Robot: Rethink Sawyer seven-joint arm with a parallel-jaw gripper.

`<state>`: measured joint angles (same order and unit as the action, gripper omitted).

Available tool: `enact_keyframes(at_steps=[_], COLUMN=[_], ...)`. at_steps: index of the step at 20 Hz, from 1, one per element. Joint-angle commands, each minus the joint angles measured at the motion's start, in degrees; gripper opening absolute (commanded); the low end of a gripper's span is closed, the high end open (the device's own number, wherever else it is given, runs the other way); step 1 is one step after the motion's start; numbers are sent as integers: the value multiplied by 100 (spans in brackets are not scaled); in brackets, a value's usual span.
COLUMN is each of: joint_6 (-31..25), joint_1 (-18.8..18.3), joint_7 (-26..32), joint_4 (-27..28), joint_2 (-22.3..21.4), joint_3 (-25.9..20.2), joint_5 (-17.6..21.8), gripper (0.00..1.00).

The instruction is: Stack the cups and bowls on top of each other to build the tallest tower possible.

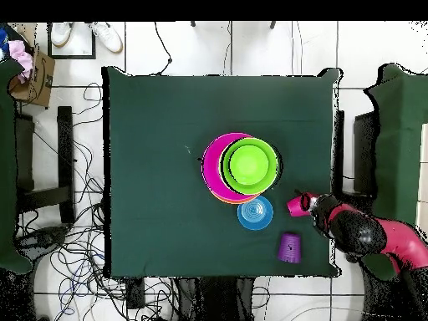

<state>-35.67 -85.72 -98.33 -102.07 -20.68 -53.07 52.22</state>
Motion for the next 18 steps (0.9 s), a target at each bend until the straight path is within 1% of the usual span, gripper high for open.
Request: enact_keyframes(at_steps=[1, 4, 13, 18], joint_6=[-677, -689, -667, -805], joint_1=[54, 10, 55, 191], joint_7=[2433, 2499, 2509, 2174], joint_4=[592, 625, 572, 506], joint_2=[85, 73, 39, -64], joint_3=[334, 346, 478, 780], joint_5=[347, 338, 318, 352], gripper=[100, 100, 100, 100])
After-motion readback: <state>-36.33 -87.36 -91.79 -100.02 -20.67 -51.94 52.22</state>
